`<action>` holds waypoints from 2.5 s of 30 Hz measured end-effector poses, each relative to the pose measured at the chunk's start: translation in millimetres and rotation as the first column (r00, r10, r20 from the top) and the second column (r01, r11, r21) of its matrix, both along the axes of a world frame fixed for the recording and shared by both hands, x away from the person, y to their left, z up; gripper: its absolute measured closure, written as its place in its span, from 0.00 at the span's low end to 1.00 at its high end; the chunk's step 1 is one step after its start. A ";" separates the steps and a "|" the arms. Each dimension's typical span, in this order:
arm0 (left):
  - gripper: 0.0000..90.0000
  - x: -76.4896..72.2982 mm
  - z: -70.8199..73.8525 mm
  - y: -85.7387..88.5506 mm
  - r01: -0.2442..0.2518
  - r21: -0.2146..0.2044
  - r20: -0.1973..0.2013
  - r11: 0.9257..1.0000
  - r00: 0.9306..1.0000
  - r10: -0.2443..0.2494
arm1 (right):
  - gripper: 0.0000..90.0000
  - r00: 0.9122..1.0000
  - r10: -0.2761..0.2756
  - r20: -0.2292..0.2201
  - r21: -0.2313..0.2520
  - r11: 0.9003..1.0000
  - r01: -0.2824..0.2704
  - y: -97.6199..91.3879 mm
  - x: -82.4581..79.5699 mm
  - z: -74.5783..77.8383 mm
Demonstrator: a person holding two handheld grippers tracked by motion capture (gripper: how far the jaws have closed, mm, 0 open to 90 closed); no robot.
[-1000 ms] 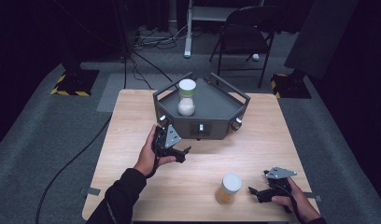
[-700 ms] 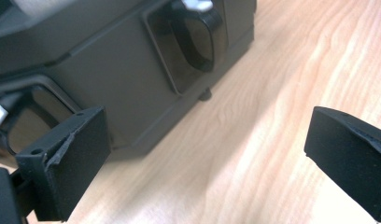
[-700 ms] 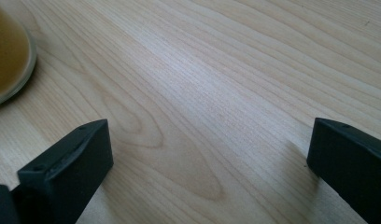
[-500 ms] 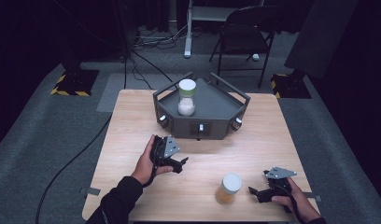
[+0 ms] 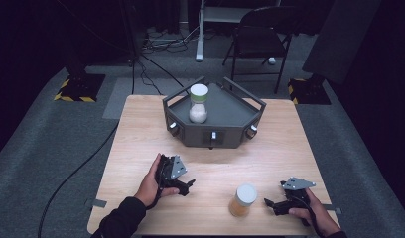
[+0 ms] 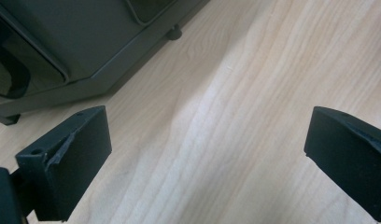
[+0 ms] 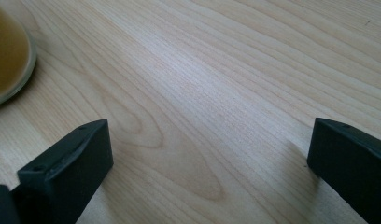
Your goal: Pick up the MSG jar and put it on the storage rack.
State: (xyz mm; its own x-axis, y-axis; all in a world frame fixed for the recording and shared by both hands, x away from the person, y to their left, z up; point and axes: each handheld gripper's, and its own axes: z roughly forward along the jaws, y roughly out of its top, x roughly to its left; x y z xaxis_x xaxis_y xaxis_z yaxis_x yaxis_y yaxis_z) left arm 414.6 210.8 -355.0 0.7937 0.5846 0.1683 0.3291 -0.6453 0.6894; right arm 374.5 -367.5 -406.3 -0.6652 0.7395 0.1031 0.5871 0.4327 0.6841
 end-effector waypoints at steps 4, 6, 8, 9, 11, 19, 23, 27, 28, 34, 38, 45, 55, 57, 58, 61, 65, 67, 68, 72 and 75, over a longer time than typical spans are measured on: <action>0.01 -4.4 0.1 3.7 -0.003 -0.002 -0.010 1.000 1.000 0.003 | 0.00 1.000 0.001 -0.001 -0.001 1.000 -0.001 0.0 0.1 0.2; 0.01 -6.5 0.0 5.1 -0.002 -0.001 -0.012 1.000 1.000 0.002 | 0.00 1.000 0.001 -0.002 -0.002 1.000 -0.001 0.0 0.1 0.3; 0.01 -8.2 -0.1 7.4 -0.003 -0.004 -0.019 1.000 1.000 0.003 | 0.00 1.000 0.001 -0.001 -0.001 1.000 -0.001 0.0 0.1 0.2; 0.01 -9.3 0.0 8.4 -0.005 -0.003 -0.023 1.000 1.000 0.005 | 0.00 1.000 0.001 -0.001 -0.001 1.000 -0.001 0.0 0.1 0.2; 0.01 -10.9 0.0 11.1 -0.007 -0.004 -0.029 1.000 1.000 0.007 | 0.00 1.000 0.001 -0.002 -0.001 1.000 -0.001 0.0 0.1 0.3; 0.01 -15.5 0.3 22.2 -0.011 0.006 -0.059 1.000 0.998 0.011 | 0.00 1.000 0.000 -0.002 -0.002 1.000 0.000 0.0 0.1 0.3; 0.01 -15.7 0.4 27.3 -0.017 0.012 -0.080 1.000 0.997 0.018 | 0.00 1.000 0.000 -0.002 -0.001 1.000 0.000 0.0 0.1 0.3; 0.01 -15.5 0.3 31.2 -0.013 0.011 -0.097 1.000 0.995 0.014 | 0.00 1.000 0.001 -0.002 -0.002 1.000 -0.001 0.0 0.1 0.3; 0.01 -15.1 0.4 32.0 -0.012 0.012 -0.104 1.000 0.994 0.014 | 0.00 1.000 0.000 -0.002 -0.002 1.000 0.000 0.0 0.1 0.3; 0.01 -16.3 0.9 36.7 -0.014 0.029 -0.132 0.999 0.991 0.018 | 0.00 1.000 0.001 -0.001 -0.002 1.000 -0.001 0.0 0.1 0.3; 0.01 -19.6 1.6 43.3 -0.030 0.038 -0.143 0.999 0.989 0.035 | 0.00 1.000 0.001 -0.002 -0.001 1.000 -0.001 0.0 0.1 0.3; 0.01 -23.5 0.3 56.9 -0.075 0.031 -0.170 0.997 0.982 0.079 | 0.00 1.000 0.001 -0.001 -0.002 1.000 -0.001 0.0 0.1 0.3; 0.01 -17.0 -7.3 70.5 -0.112 0.013 -0.239 0.994 0.965 0.112 | 0.00 1.000 0.000 -0.002 -0.002 1.000 0.000 0.2 0.0 0.3; 0.00 -16.9 -9.5 75.1 -0.137 -0.004 -0.249 0.991 0.959 0.132 | 0.00 1.000 0.000 -0.001 -0.002 1.000 0.000 0.2 0.0 0.3; 0.00 -17.7 -10.5 76.8 -0.142 -0.010 -0.247 0.990 0.960 0.135 | 0.00 1.000 -0.002 -0.001 -0.002 1.000 0.002 0.3 -0.2 0.3; 0.00 -18.6 -11.1 78.9 -0.151 -0.012 -0.242 0.988 0.959 0.144 | 0.00 1.000 -0.002 -0.002 -0.002 1.000 0.002 0.3 -0.4 0.3; 0.00 -19.4 -11.1 80.7 -0.158 -0.012 -0.241 0.987 0.959 0.150 | 0.00 1.000 -0.002 -0.002 -0.002 1.000 0.002 0.3 -0.4 0.3; 0.00 -19.4 -10.9 81.8 -0.159 -0.011 -0.242 0.987 0.958 0.152 | 0.00 1.000 -0.002 -0.002 -0.002 1.000 0.002 0.3 -0.4 0.3; 0.00 -19.5 -11.2 82.0 -0.163 -0.013 -0.242 0.987 0.958 0.155 | 0.00 1.000 -0.002 -0.002 -0.002 1.000 0.002 0.3 -0.4 0.3; 0.00 -19.5 -11.2 82.0 -0.163 -0.013 -0.242 0.987 0.958 0.155 | 0.00 1.000 -0.002 -0.002 -0.002 1.000 0.002 0.3 -0.4 0.3; 0.00 -19.5 -11.2 82.0 -0.163 -0.013 -0.242 0.987 0.958 0.155 | 0.00 1.000 -0.002 -0.002 -0.002 1.000 0.002 0.3 -0.4 0.3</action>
State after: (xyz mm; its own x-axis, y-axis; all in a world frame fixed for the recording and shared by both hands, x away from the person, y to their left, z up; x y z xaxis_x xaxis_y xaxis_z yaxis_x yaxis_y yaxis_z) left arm 395.1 292.8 -366.2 0.7048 0.7085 -0.0362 0.5834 -0.5497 0.5979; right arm 374.1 -367.2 -406.0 -0.6637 0.7409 0.1029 0.5891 0.4329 0.6823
